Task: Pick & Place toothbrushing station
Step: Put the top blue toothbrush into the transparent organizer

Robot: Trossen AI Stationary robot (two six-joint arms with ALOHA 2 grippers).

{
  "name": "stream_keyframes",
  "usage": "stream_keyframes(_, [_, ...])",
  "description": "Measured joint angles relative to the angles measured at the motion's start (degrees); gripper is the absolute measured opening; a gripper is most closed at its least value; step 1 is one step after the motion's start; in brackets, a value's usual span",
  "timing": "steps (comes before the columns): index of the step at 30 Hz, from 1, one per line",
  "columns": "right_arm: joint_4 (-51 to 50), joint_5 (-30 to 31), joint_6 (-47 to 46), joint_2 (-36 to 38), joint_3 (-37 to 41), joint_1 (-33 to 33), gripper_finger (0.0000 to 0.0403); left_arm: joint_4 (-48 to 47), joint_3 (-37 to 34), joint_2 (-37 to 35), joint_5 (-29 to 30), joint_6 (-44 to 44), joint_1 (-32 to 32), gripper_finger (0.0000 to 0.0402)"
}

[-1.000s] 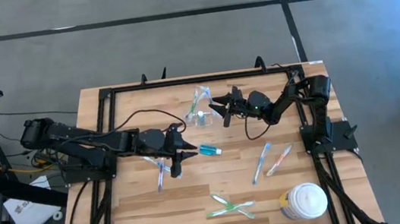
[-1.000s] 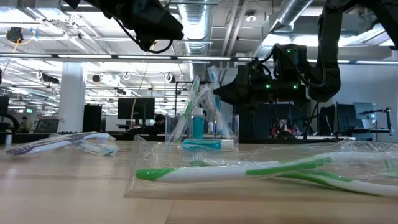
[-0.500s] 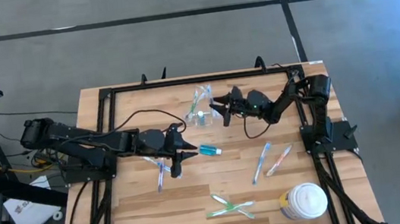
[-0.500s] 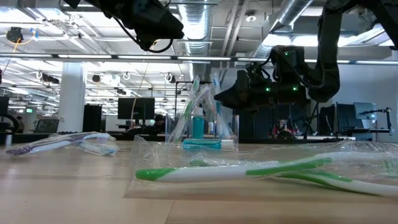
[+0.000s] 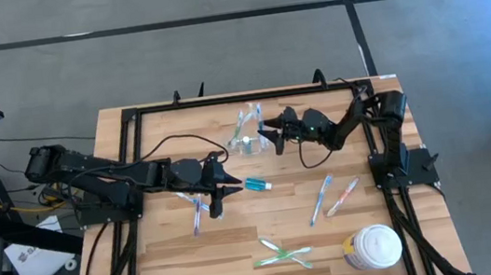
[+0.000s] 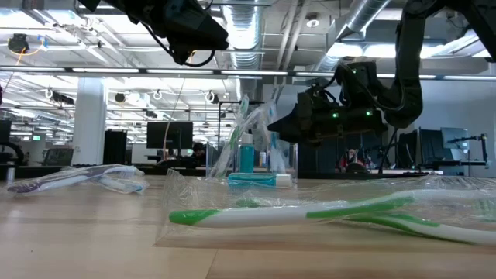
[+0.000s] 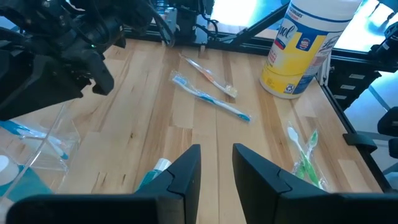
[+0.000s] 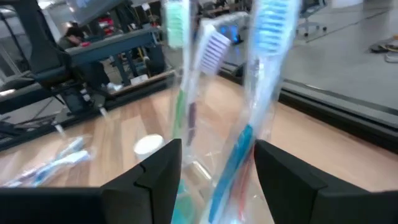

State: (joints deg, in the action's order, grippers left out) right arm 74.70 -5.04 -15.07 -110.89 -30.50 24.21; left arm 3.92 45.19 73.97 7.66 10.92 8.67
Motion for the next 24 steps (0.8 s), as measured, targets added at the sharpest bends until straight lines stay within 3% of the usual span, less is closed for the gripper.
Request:
stream_keyframes(12, [-3.04, -0.03, 0.07, 2.04, 0.02, 0.62, 0.0182, 0.00, 0.00, 0.00, 0.00, 0.02, 0.00, 0.0088])
stream_keyframes(24, [-24.89, 0.74, 4.43, 17.35, 0.02, 0.22, 0.0179, 0.00, 0.00, 0.00, 0.00, 0.02, 0.00, 0.0088])
